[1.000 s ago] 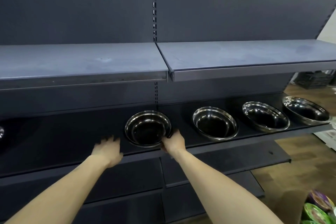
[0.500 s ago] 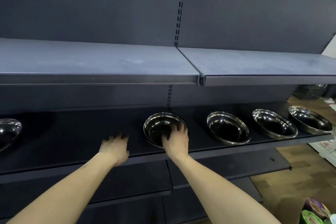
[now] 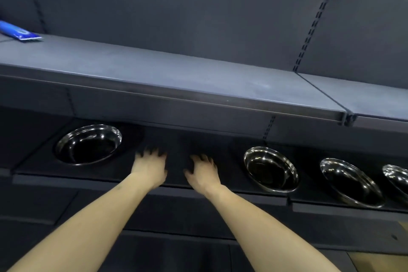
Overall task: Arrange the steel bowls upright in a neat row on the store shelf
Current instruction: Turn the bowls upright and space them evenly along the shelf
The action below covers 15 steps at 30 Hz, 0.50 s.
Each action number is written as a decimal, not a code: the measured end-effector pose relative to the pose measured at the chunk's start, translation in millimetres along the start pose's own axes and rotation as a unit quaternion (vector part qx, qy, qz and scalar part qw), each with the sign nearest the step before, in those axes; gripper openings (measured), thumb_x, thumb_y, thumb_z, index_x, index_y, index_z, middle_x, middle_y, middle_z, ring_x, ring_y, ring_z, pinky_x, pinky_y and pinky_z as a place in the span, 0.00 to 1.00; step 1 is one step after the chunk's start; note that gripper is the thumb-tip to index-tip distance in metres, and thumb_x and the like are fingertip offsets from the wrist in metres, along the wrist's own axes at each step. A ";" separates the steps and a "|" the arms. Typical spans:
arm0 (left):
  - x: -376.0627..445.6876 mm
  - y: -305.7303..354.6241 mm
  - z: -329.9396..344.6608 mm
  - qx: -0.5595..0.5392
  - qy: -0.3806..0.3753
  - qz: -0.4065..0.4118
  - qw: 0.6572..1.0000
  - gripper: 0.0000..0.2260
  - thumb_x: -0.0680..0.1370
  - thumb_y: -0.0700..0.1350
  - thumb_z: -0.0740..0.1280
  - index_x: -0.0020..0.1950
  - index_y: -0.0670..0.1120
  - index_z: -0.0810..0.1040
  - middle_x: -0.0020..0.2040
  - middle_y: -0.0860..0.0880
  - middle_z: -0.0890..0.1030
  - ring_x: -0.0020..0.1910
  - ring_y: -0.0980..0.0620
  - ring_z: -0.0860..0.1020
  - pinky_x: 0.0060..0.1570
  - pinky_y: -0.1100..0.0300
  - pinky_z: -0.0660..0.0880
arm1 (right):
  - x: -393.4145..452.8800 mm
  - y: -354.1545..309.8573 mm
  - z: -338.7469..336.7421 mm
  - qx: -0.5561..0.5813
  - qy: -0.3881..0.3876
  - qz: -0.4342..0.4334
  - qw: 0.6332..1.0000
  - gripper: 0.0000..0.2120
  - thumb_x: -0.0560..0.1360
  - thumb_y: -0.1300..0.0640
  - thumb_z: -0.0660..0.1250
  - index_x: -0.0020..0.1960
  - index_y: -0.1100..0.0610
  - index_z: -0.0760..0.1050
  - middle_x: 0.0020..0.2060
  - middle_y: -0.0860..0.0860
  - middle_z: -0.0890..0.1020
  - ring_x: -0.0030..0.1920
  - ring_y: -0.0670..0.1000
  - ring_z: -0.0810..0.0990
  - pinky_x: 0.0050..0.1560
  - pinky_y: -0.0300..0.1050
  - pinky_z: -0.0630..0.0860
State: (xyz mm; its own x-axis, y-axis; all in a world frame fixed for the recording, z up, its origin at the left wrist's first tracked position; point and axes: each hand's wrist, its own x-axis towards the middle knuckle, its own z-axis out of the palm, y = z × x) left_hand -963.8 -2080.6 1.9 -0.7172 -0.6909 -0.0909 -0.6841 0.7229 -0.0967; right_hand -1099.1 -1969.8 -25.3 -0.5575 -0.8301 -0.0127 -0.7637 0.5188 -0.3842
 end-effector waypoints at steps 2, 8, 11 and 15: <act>-6.9 -27.9 3.2 -0.001 0.008 -0.029 1.000 0.27 0.80 0.55 0.59 0.78 0.50 0.59 0.76 0.42 0.61 0.75 0.39 0.57 0.72 0.42 0.58 | 7.0 -26.5 11.0 0.008 -0.023 -0.015 1.000 0.27 0.81 0.45 0.63 0.78 0.53 0.66 0.74 0.57 0.70 0.73 0.62 0.67 0.73 0.55 0.66; -35.3 -100.3 23.7 -0.019 0.024 -0.110 0.993 0.29 0.80 0.57 0.59 0.78 0.47 0.58 0.77 0.41 0.60 0.76 0.39 0.56 0.73 0.42 0.57 | 33.0 -91.7 51.1 0.047 -0.088 -0.058 0.993 0.30 0.81 0.46 0.63 0.81 0.52 0.62 0.77 0.56 0.67 0.76 0.61 0.65 0.75 0.54 0.66; -49.9 -125.7 32.3 -0.034 0.021 -0.143 0.989 0.31 0.80 0.57 0.59 0.79 0.47 0.55 0.78 0.41 0.56 0.77 0.39 0.54 0.74 0.42 0.56 | 47.9 -123.2 74.0 0.054 -0.109 -0.093 0.988 0.32 0.81 0.47 0.64 0.81 0.54 0.59 0.76 0.57 0.67 0.75 0.60 0.68 0.72 0.53 0.71; -66.3 -156.6 37.8 -0.036 0.017 -0.193 0.980 0.32 0.80 0.57 0.58 0.80 0.46 0.53 0.79 0.41 0.55 0.77 0.39 0.54 0.74 0.43 0.56 | 64.9 -167.3 101.9 0.104 -0.127 -0.119 0.979 0.33 0.82 0.48 0.63 0.82 0.52 0.54 0.77 0.57 0.64 0.73 0.59 0.71 0.68 0.54 0.75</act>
State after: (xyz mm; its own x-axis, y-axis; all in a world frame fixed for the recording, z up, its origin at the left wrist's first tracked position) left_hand -804.1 -2148.2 -14.3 -0.4057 -0.9136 -0.0277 -0.9124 0.4066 -0.0461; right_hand -974.3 -2131.3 -56.0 -0.2522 -0.9603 -0.1192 -0.7648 0.2732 -0.5834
